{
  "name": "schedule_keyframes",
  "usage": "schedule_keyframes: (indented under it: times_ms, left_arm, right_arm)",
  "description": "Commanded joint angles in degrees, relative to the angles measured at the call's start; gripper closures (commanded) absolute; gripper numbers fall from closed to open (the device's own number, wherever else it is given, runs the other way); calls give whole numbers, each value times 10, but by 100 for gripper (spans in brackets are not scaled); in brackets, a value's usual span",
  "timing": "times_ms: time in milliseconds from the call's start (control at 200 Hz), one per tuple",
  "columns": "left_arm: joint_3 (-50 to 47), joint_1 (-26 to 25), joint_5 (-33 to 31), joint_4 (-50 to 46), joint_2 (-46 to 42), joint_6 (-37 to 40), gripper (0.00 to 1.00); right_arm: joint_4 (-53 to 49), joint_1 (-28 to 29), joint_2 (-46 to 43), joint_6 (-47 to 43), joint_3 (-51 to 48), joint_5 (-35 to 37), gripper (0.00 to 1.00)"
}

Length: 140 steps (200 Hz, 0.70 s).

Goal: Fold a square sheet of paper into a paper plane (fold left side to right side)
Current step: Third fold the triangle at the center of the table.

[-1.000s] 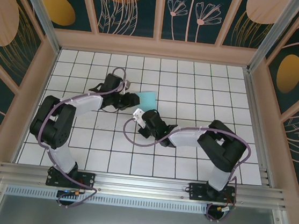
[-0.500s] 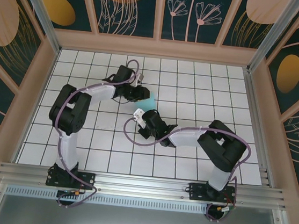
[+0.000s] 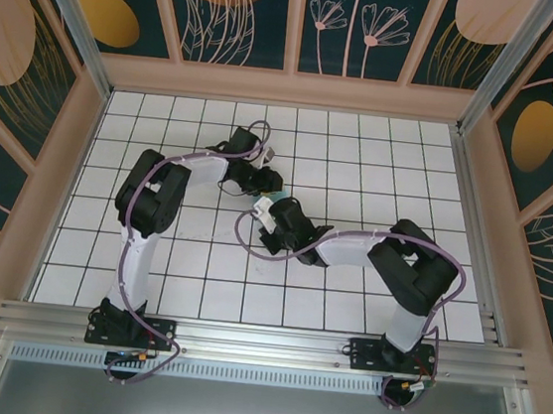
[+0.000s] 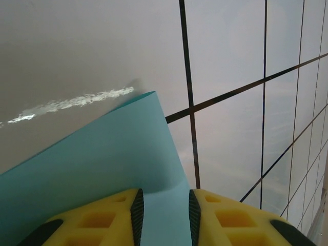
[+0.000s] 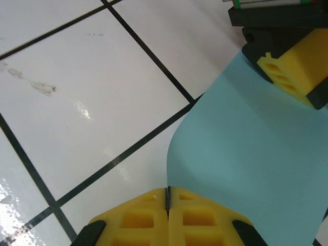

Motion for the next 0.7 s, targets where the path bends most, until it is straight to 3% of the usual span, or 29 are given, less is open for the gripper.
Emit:
schedule_keyframes:
  times_ms: [0,260,696]
  left_arm:
    - [12,-7,-5,-25,18,23,68]
    - [15,-11,-9,-31,24,31,70]
    - [15,-18,-14,-36,23,35,71]
  right_arm:
    - [-23,-25,-16,29,30,-78,100]
    - [-59,-74,-2,48,64,-162,100]
    - [-74,-116,32,86,80,-178,100]
